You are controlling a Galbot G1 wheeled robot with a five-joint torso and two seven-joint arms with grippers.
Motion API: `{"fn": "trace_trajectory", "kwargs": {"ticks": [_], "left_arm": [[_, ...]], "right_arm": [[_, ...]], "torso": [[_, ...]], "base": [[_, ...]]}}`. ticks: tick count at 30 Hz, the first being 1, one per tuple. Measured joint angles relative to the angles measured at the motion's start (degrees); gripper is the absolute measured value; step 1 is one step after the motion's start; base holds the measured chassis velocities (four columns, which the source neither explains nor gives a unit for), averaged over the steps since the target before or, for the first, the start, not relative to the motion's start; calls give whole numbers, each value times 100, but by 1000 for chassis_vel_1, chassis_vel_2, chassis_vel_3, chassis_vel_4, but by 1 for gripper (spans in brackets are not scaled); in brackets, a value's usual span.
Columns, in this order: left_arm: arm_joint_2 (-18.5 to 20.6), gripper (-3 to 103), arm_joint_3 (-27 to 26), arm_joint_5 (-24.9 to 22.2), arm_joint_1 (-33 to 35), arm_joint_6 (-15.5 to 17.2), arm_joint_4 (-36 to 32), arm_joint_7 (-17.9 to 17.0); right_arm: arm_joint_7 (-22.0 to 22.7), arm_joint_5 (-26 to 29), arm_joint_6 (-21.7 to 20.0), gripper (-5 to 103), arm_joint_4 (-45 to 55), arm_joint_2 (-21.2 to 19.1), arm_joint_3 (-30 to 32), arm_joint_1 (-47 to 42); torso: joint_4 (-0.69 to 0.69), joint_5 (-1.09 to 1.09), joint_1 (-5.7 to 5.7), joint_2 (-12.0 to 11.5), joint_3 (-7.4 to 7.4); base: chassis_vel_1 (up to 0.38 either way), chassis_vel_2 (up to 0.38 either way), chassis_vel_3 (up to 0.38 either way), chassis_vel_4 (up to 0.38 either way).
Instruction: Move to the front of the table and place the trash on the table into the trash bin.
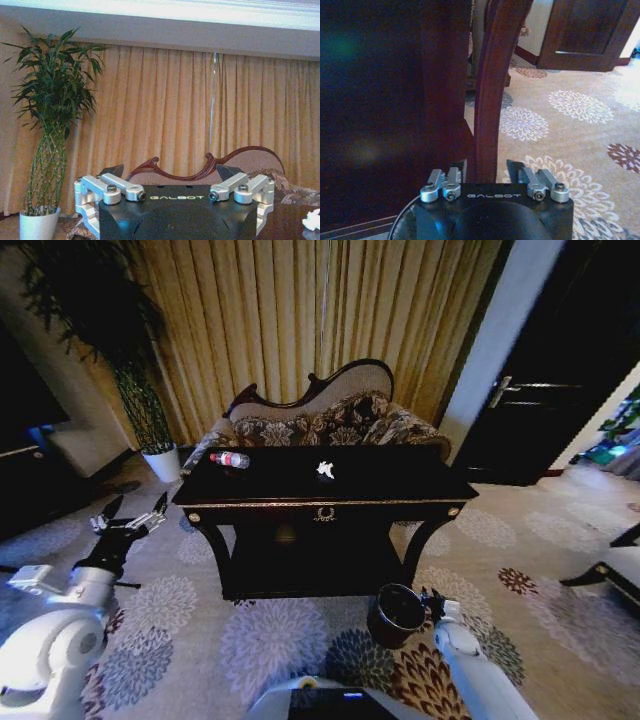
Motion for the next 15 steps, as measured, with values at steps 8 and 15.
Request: {"fn": "trace_trajectory", "kwargs": {"ticks": [8,15], "left_arm": [[-18,100,19,-1,-10,-5,17,3],[-27,100,26,1,-12,-13,29,10]], "right_arm": [[4,1,-7,76,19,-30,30,-26],[5,7,-17,99,34,-20,35,-29]], "torso": [[0,0,0,0,0],[0,0,0,0,0]], "base": [[0,0,0,0],[0,0,0,0]]}}
